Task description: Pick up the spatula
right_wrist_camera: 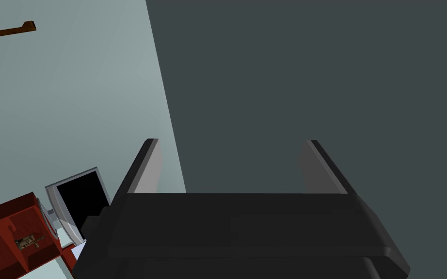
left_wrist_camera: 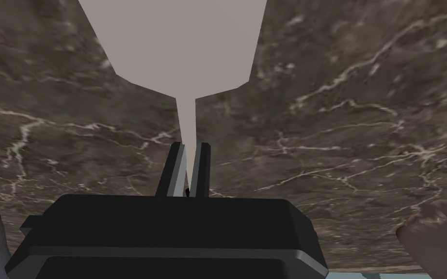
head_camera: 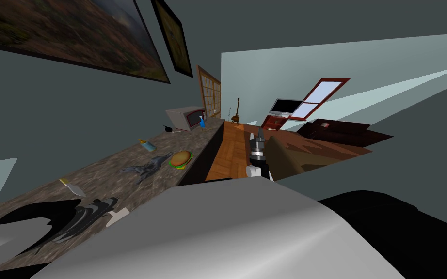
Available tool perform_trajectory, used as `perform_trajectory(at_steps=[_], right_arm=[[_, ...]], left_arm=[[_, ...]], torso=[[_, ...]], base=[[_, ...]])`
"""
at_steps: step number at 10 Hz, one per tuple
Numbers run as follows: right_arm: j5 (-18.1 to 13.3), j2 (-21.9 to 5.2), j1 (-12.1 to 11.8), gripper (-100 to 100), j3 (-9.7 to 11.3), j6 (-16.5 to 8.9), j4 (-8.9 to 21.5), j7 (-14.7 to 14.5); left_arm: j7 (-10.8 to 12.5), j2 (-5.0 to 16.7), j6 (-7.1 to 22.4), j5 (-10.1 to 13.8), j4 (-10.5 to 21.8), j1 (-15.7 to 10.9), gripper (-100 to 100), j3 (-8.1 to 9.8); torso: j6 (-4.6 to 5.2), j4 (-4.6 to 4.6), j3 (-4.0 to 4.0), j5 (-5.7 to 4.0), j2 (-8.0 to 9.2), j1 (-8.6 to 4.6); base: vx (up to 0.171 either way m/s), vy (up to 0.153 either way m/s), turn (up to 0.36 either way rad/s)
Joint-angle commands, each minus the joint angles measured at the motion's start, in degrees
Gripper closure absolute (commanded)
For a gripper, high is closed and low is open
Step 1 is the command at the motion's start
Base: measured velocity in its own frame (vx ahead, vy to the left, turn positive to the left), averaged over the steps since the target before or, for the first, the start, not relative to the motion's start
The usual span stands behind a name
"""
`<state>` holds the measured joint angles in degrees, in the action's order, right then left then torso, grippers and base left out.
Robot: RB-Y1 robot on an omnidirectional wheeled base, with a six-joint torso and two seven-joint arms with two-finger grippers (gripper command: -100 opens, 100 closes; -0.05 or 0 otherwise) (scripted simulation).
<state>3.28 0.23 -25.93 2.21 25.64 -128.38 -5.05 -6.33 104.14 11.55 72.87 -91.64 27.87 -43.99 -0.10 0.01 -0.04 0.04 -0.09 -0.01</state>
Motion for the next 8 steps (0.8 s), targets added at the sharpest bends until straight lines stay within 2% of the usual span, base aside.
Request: perform_trajectory(at_steps=[1, 3, 4, 5, 7, 8], right_arm=[[0.0, 0.0, 0.0, 0, 0.0, 0.0, 0.0, 0.0], [0.0, 0.0, 0.0, 0, 0.0, 0.0, 0.0, 0.0], [0.0, 0.0, 0.0, 0, 0.0, 0.0, 0.0, 0.0], [0.0, 0.0, 0.0, 0, 0.0, 0.0, 0.0, 0.0], [0.0, 0.0, 0.0, 0, 0.0, 0.0, 0.0, 0.0], [0.0, 0.0, 0.0, 0, 0.0, 0.0, 0.0, 0.0]], left_arm=[[0.0, 0.0, 0.0, 0.0, 0.0, 0.0, 100, 0.0], [0.0, 0.0, 0.0, 0.0, 0.0, 0.0, 100, 0.01], [0.0, 0.0, 0.0, 0.0, 0.0, 0.0, 0, 0.01], [-0.1, 2.0, -0.4, 0.6, -1.6, -0.1, 100, -0.11], [-0.2, 2.6, -0.5, 0.9, -2.0, -0.1, 100, -0.17], [-0.4, 4.3, -0.9, 1.7, -3.3, 0.0, 100, -0.35]], torso=[[0.0, 0.0, 0.0, 0.0, 0.0, 0.0], [-0.01, -0.01, -0.01, 0.0, -0.02, 0.0], [-0.01, -0.01, -0.01, 0.0, -0.02, 0.0], [-0.01, -0.01, -0.01, 0.0, -0.02, 0.0], [-0.03, -0.03, -0.07, -0.04, -0.11, -0.11], [0.02, -0.03, -0.06, -0.03, -0.1, -0.09]], base=[[0.0, 0.0, 0.0], [0.0, 0.0, 0.0], [0.0, 0.0, 0.0], [0.023, -0.012, 0.143], [0.027, -0.016, 0.061], [0.014, -0.008, 0.071]])
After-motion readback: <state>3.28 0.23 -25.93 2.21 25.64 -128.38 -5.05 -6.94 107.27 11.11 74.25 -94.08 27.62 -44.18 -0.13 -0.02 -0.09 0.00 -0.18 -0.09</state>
